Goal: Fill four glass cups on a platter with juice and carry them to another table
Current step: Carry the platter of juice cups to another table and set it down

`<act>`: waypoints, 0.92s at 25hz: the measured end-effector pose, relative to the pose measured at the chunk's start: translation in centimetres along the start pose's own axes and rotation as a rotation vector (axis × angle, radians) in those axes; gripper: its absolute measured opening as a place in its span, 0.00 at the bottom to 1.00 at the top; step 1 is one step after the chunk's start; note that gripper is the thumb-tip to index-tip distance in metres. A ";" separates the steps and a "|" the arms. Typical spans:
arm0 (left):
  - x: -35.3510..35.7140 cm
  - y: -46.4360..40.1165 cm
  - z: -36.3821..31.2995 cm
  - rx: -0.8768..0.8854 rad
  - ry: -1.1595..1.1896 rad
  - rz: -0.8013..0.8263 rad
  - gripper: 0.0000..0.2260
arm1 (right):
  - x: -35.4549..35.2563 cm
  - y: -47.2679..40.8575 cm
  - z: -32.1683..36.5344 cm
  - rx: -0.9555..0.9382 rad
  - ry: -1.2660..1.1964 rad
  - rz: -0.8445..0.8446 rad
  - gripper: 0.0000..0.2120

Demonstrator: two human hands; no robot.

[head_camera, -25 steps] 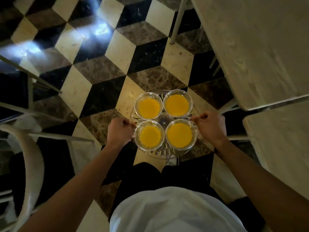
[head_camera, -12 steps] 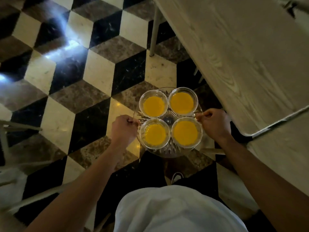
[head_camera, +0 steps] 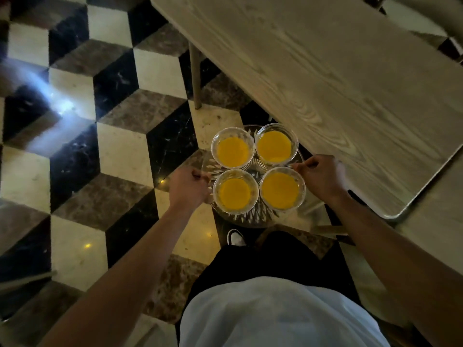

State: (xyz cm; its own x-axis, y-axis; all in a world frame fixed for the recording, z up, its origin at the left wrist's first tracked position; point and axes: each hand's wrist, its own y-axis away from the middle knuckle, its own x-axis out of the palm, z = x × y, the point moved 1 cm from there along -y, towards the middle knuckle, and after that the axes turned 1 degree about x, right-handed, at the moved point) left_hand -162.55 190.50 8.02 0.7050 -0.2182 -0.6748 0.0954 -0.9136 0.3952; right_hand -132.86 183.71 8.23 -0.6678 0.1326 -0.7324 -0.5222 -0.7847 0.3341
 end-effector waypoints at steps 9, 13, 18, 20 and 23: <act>0.9 -10.2 -6.1 0.100 -0.030 0.100 0.05 | -0.6 -8.5 2.5 0.081 -0.056 -0.107 0.12; 2.2 -15.4 -10.2 0.146 -0.042 0.116 0.06 | -1.5 -13.6 3.3 0.105 -0.083 -0.140 0.10; 3.7 -20.0 -15.9 0.175 -0.103 0.135 0.03 | -3.0 -19.7 4.2 0.154 -0.139 -0.129 0.11; 4.4 -22.2 -18.8 0.171 -0.119 0.153 0.04 | -3.9 -22.2 4.4 0.176 -0.158 -0.136 0.11; 5.5 -25.4 -22.2 0.167 -0.117 0.178 0.10 | -5.3 -25.6 4.9 0.202 -0.155 -0.153 0.13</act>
State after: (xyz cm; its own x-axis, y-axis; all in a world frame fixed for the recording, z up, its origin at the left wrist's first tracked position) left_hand -145.47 220.13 8.12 0.6131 -0.4101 -0.6752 -0.1474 -0.8991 0.4123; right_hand -118.58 206.10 6.49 -0.6381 0.3437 -0.6890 -0.7079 -0.6139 0.3493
